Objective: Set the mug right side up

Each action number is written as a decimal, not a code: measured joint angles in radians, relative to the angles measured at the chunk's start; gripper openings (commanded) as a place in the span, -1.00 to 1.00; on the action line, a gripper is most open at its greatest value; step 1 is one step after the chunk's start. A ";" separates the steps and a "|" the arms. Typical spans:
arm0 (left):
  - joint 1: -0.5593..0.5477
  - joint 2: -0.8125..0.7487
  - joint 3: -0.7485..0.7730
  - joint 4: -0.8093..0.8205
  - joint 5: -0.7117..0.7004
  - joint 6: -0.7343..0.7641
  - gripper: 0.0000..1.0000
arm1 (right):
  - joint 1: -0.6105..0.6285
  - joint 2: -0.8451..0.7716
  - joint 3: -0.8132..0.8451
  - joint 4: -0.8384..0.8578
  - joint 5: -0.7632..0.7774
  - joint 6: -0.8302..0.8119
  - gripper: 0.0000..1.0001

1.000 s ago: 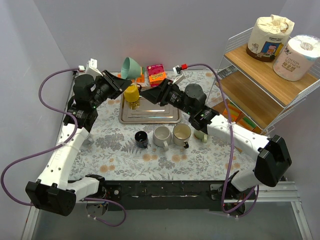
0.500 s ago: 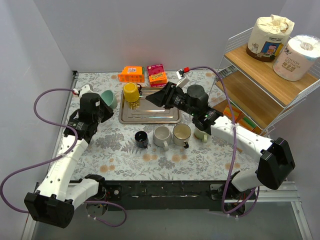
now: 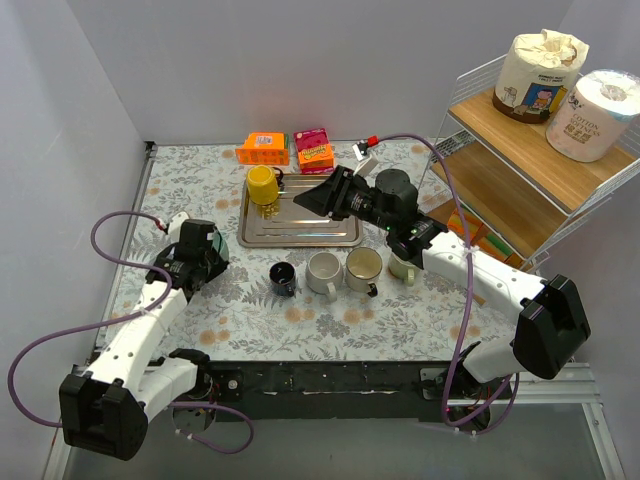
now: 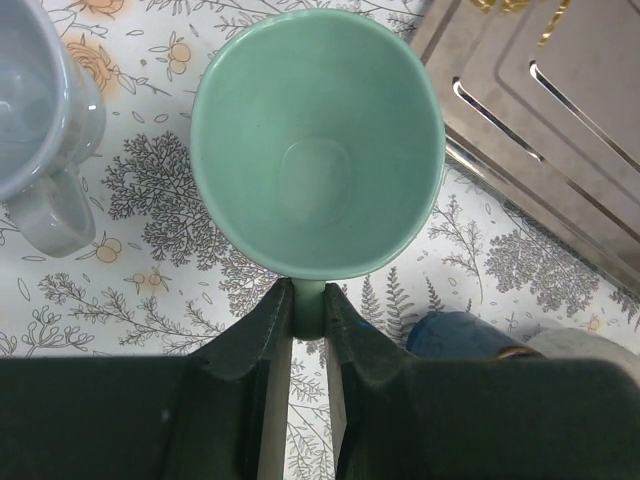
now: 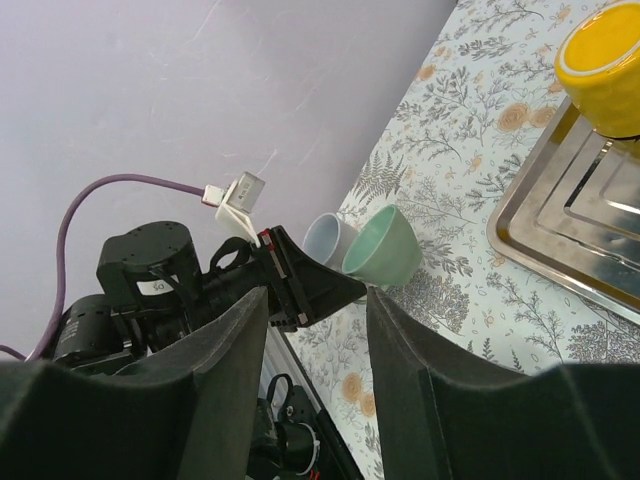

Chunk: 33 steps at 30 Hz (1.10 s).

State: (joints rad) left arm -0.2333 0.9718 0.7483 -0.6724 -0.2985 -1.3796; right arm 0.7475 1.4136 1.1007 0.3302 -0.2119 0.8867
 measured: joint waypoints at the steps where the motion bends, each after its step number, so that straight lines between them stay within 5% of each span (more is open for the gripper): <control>1: 0.000 0.000 -0.008 -0.001 -0.005 -0.010 -1.00 | -0.001 0.000 0.000 0.000 -0.002 0.000 0.02; 11: 0.000 0.003 -0.130 0.011 -0.034 -0.085 -1.00 | -0.016 0.000 0.000 -0.025 -0.027 0.000 0.01; 21: -0.002 0.091 -0.098 0.006 -0.063 -0.137 -1.00 | -0.025 -0.002 -0.012 -0.043 -0.042 0.000 0.02; 33: -0.003 0.117 -0.068 -0.077 -0.079 -0.248 -0.57 | -0.045 -0.037 -0.050 -0.044 -0.046 0.002 0.02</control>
State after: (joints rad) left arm -0.2359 1.0885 0.6800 -0.7490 -0.3779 -1.6276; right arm 0.7029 1.3769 1.0512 0.2863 -0.2581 0.8890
